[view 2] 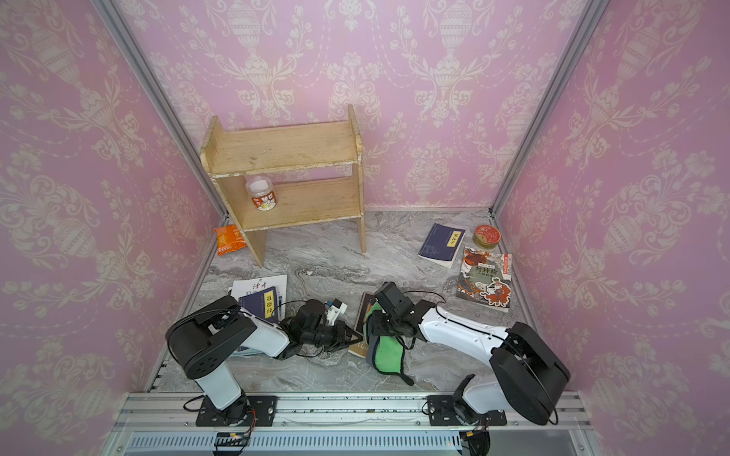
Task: Wipe the cover of the book
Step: Wipe the dirt from the cover of the book.
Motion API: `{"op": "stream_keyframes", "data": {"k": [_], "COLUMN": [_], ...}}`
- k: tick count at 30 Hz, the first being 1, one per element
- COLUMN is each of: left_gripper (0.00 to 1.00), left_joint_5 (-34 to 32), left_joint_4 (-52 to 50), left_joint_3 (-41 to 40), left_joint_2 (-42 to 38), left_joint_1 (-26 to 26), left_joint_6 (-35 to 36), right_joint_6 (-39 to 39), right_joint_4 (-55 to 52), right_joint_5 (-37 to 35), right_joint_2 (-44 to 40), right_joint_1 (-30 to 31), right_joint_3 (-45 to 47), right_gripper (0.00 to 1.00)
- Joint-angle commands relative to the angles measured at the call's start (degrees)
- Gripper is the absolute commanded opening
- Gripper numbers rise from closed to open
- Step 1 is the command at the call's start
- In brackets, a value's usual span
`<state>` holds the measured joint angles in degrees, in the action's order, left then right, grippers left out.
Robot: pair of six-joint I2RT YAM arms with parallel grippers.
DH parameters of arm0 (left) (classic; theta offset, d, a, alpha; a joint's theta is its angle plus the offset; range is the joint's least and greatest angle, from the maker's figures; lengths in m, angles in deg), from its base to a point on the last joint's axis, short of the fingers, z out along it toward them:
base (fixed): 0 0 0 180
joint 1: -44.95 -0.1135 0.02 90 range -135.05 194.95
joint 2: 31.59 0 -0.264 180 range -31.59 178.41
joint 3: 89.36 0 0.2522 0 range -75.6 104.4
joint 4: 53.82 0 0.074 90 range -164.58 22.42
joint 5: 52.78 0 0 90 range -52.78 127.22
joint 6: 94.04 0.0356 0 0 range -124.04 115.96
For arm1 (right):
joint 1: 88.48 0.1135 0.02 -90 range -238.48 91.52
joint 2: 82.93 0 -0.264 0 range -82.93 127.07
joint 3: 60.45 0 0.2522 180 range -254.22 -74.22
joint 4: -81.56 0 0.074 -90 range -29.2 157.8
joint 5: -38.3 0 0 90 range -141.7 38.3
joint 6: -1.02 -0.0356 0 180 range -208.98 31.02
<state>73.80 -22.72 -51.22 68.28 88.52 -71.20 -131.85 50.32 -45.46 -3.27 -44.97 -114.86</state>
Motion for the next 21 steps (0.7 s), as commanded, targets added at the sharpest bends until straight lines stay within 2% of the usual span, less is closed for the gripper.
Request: {"op": "stream_keyframes", "data": {"k": [1, 4, 8, 14, 17, 21], "left_gripper": [0.0, 0.0, 0.0, 0.0, 0.0, 0.0], "left_joint_5": [-4.1, -3.7, -3.0, -3.5, -4.7, -6.3], "left_joint_4": [1.4, 3.1, 4.6, 4.4, 4.4, 6.5], "left_joint_3": [-0.2, 0.0, 0.2, 0.6, 0.1, -1.1], "left_joint_2": [1.5, 2.7, 3.8, 3.8, 3.6, 4.4], "left_joint_1": [-0.1, 0.4, 1.1, 1.6, 1.5, 1.5], "left_joint_6": [-1.6, -2.2, -2.8, -2.9, -3.1, -3.9], "right_joint_6": [0.4, -0.5, 1.2, 2.3, 2.2, 3.0], "right_joint_4": [-2.4, 1.1, 3.3, 5.1, 4.6, 0.4], "right_joint_5": [4.0, 4.0, 3.1, 6.2, 7.7, 4.0], "right_joint_2": [4.3, 8.9, 15.1, 29.6, 28.8, 21.5], "right_joint_1": [2.7, 3.0, 0.9, -6.9, -7.3, -1.6], "right_joint_3": [2.9, 2.8, -3.4, -16.6, -16.9, -12.2], "right_gripper": [0.0, 0.0, 0.0, 0.0, 0.0, 0.0]}}
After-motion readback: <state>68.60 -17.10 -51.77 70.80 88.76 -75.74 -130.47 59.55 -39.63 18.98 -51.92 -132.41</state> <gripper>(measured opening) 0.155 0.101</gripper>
